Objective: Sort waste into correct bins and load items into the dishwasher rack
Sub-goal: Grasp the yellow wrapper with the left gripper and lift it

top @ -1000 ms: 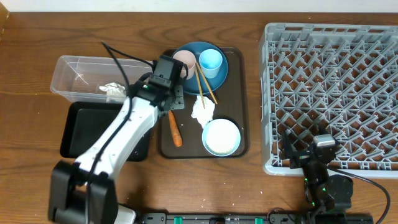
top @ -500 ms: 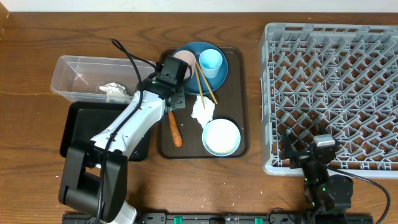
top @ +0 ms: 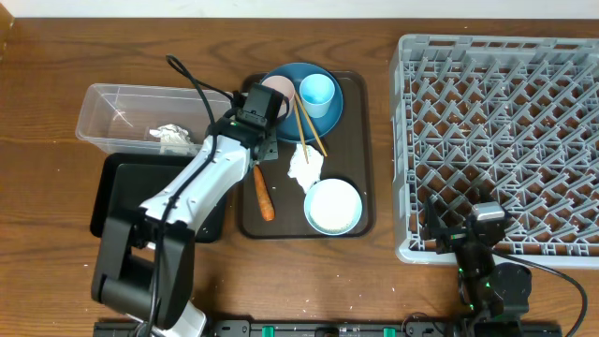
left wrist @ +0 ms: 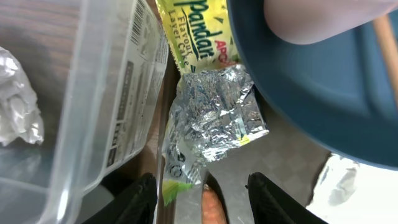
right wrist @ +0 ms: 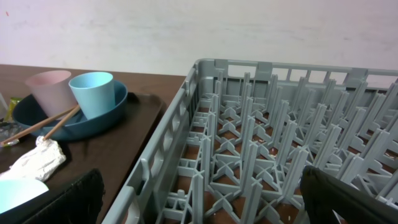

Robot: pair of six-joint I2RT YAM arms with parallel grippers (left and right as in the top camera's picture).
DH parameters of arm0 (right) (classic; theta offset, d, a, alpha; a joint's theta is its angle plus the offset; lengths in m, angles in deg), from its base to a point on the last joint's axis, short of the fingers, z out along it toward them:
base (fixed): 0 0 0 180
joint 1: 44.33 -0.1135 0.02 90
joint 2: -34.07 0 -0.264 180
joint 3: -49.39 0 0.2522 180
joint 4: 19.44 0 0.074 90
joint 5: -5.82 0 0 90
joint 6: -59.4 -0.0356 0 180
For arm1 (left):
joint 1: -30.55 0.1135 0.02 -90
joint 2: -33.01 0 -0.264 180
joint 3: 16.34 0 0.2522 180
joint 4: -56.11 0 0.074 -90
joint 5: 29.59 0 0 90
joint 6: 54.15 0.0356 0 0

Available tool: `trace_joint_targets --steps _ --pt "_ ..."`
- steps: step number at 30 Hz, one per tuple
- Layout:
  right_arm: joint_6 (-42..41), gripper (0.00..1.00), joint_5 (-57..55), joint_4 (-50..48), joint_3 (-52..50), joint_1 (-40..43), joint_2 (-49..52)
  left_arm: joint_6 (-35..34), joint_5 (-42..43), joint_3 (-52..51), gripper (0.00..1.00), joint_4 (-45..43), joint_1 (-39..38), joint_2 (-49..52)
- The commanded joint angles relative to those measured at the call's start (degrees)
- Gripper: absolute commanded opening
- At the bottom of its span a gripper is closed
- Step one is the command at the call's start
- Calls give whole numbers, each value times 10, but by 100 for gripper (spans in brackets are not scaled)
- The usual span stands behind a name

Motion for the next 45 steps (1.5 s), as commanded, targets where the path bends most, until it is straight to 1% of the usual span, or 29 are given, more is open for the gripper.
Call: trace_joint_targets --steps 1,4,30,37,42,43,45 --pt "7 99 0 2 -1 -3 -4 -5 -22 2 50 -3 1 14" --pt "6 99 0 2 -1 -3 -4 -5 -36 2 50 -6 2 14" --pt "7 99 0 2 -1 -3 -4 -5 -37 1 50 -33 2 48" --pt "6 99 0 2 -1 -3 -4 -3 -61 1 50 -35 1 51" --pt "6 99 0 2 -1 -3 -4 -3 -61 1 49 -35 1 51" --pt "7 99 0 2 -1 -3 -4 -3 -61 1 47 -35 1 51" --pt "6 99 0 2 -1 -3 -4 -3 -61 1 45 -35 1 51"
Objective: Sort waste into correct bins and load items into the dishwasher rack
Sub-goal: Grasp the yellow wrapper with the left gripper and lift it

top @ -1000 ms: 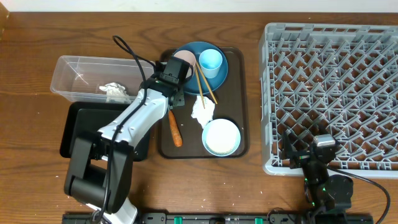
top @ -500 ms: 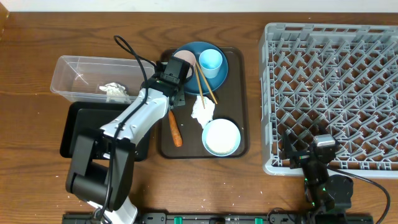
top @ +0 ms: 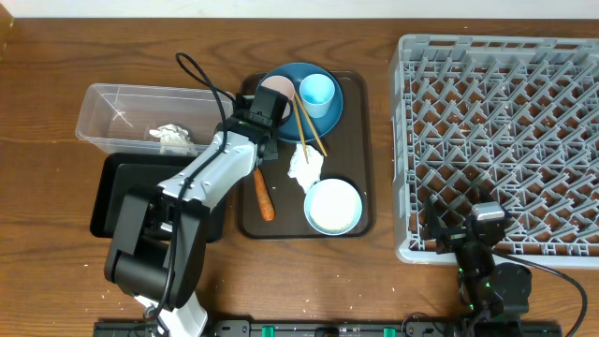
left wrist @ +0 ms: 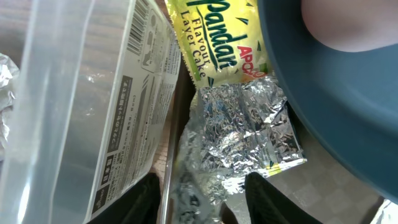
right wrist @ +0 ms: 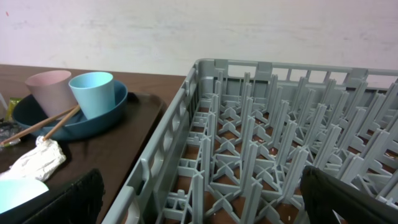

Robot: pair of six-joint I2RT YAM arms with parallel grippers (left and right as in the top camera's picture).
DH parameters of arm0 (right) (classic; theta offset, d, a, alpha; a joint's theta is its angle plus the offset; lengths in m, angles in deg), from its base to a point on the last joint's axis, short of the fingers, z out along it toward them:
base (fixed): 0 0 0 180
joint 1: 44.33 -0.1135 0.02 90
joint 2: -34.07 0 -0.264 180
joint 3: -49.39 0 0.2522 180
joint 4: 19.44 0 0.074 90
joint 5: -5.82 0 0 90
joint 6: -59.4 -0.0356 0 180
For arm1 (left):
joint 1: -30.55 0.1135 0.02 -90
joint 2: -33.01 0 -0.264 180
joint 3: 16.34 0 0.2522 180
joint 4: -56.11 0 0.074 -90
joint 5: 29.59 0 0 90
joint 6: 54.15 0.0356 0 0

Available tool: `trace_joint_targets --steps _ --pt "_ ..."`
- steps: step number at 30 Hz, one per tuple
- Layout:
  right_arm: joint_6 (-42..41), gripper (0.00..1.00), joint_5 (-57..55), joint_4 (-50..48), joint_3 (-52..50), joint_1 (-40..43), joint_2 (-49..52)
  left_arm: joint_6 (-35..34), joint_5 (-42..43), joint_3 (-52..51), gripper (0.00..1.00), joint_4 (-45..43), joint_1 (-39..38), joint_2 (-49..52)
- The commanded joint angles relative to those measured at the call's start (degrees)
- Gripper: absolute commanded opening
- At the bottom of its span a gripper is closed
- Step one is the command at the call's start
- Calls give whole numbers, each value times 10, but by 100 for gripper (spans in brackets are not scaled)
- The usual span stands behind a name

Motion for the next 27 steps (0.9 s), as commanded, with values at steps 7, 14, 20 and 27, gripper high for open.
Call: trace_joint_targets --steps 7,14,20,27 --pt "6 99 1 2 -1 -3 -4 -3 -14 1 37 0 1 1" --pt "6 99 1 2 -1 -3 -4 -3 -14 1 29 0 1 1" --pt "6 99 1 2 -1 -3 -4 -3 -14 1 27 0 1 1" --pt "6 99 1 2 -1 -3 -4 -3 -14 1 15 3 1 1"
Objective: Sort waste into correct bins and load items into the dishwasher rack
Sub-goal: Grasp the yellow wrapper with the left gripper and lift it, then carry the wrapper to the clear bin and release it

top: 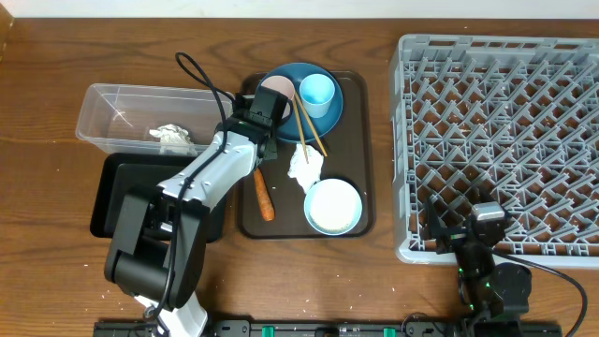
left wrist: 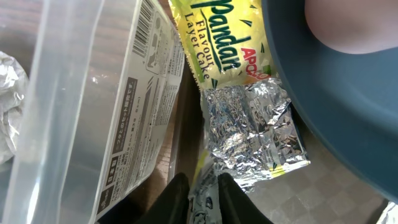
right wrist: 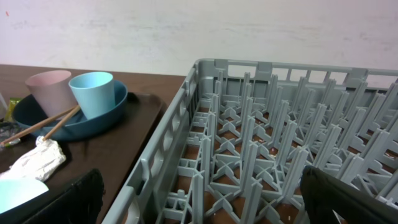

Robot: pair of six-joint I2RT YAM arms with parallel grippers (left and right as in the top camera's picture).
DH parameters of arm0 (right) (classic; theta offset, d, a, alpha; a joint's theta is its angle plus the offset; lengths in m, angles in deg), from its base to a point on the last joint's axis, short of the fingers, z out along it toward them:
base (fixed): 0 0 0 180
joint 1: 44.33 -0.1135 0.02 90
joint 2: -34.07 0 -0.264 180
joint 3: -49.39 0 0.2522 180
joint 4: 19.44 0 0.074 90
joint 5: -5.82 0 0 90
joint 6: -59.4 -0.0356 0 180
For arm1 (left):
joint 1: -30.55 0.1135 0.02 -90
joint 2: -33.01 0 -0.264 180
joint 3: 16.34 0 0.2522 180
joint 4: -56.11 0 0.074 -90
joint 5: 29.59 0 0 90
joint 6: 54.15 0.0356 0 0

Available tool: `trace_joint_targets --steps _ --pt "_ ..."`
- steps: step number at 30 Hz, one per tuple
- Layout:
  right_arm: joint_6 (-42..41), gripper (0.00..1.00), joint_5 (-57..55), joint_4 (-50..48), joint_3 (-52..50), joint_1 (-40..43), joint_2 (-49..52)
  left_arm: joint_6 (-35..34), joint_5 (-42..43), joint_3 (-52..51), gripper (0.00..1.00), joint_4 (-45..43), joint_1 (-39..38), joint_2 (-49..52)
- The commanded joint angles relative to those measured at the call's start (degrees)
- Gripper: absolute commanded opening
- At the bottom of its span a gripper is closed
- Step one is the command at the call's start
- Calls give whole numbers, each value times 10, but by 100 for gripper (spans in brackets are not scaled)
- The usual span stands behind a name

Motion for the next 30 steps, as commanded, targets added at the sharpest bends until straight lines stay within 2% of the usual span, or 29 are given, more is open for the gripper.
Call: trace_joint_targets --steps 1,4,11,23,30 --pt "6 99 1 2 -1 -3 -4 -3 -9 1 13 5 1 1" --pt "6 99 1 2 -1 -3 -4 -2 -9 1 6 9 1 1" --pt "6 99 1 2 -1 -3 -4 10 -9 1 6 25 1 -40" --pt "7 99 1 2 -1 -3 -4 10 -8 1 6 39 2 -212" --pt "6 99 1 2 -1 -3 -4 -1 -71 1 6 40 18 -236"
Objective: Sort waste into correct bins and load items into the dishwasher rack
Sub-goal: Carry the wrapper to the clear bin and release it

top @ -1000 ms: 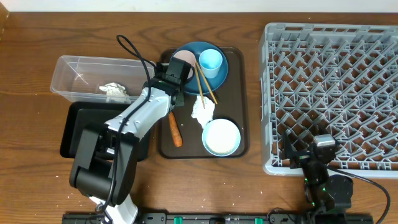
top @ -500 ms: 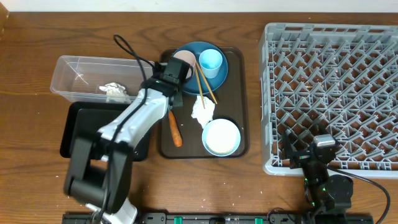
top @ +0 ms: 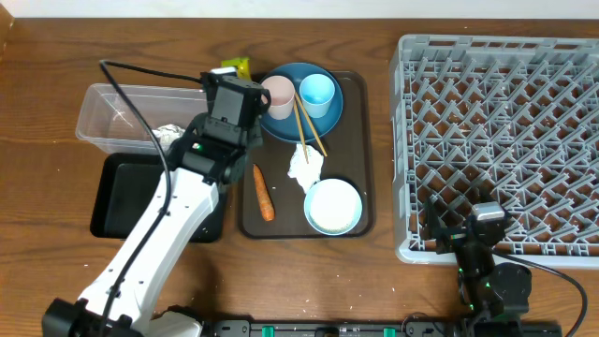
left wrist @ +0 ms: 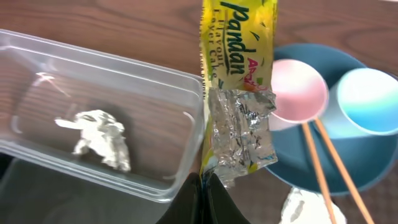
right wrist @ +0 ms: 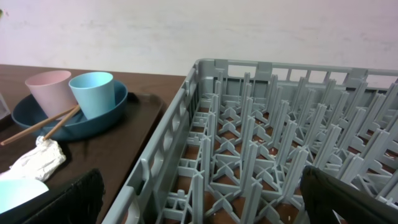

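My left gripper (left wrist: 204, 182) is shut on the lower foil end of a yellow pandan wrapper (left wrist: 239, 93). The wrapper hangs in the air beside the right end of the clear plastic bin (left wrist: 134, 62); overhead it shows as a yellow tip (top: 232, 67) past the left gripper (top: 234, 94). A crumpled tissue (top: 169, 137) lies in that bin. On the brown tray (top: 363, 159) sit a blue plate (top: 326, 116) with a pink cup (top: 278, 92), a blue cup (top: 316, 91) and chopsticks (top: 309, 129). My right gripper (right wrist: 202, 202) stands open at the grey rack's (top: 505, 131) front edge.
The brown tray also carries a carrot (top: 263, 192), a crumpled white tissue (top: 301, 167) and a white bowl (top: 333, 206). A black bin (top: 122, 192) lies in front of the clear bin, partly under my left arm.
My left gripper, then shut on the wrapper low on the tray beside the plate, is now raised with the wrapper hanging from it next to the clear bin. The right arm is unchanged.
My left gripper hovered open over the wrapper lying between the clear bin and the blue plate. Then its open fingers stood around the foil end, then they were shut on it. Now the wrapper is off the tray, held up beside the clear bin.
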Robot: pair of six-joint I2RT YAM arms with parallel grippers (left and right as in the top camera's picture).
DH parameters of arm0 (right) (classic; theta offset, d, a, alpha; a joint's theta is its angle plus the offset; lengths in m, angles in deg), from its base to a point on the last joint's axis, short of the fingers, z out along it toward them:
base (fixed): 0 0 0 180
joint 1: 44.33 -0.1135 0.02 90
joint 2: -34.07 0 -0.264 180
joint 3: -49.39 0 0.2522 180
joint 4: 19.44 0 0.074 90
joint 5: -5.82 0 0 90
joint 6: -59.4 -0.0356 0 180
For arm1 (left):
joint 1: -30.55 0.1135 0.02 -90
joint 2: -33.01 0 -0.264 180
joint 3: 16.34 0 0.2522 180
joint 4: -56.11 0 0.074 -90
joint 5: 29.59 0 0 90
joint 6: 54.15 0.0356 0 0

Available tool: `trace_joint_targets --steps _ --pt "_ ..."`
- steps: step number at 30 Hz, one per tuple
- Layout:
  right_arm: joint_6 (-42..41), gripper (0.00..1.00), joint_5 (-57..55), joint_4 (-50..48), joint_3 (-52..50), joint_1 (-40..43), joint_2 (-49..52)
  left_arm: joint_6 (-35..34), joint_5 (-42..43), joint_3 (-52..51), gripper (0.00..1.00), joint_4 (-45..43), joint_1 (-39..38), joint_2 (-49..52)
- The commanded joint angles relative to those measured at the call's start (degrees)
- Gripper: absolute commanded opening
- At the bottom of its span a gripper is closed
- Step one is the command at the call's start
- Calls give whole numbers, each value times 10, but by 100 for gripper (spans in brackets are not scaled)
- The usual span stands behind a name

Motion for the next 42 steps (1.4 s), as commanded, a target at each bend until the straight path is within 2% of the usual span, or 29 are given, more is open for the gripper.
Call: trace_joint_targets --steps 1,9,15,21,26,27,28,29,30,32,42 --pt "7 98 1 2 -1 -3 -4 -10 -54 1 6 5 19 4" --pt "7 99 1 2 -1 -3 -4 -67 -62 1 6 5 103 44" --pt "7 99 1 2 -1 -3 -4 -134 -59 1 7 -8 155 101" --pt "7 99 1 2 -1 -3 -4 -140 -55 1 8 -30 167 157" --pt "6 99 1 2 -1 -3 -4 -140 -55 1 12 -34 167 167" --pt "6 99 1 2 -1 -3 -4 -140 -55 1 16 -35 167 165" --pt "7 99 1 2 -1 -3 -4 -140 -55 1 27 -34 167 164" --pt "6 99 1 2 -1 -3 -4 -140 -55 1 43 -34 167 162" --pt "7 99 1 2 -1 -3 -4 -140 -55 1 47 -34 167 159" --pt "6 99 1 2 -1 -3 -4 -140 -55 1 51 -34 167 155" --pt "6 99 1 2 -1 -3 -4 -139 15 1 51 -31 167 84"
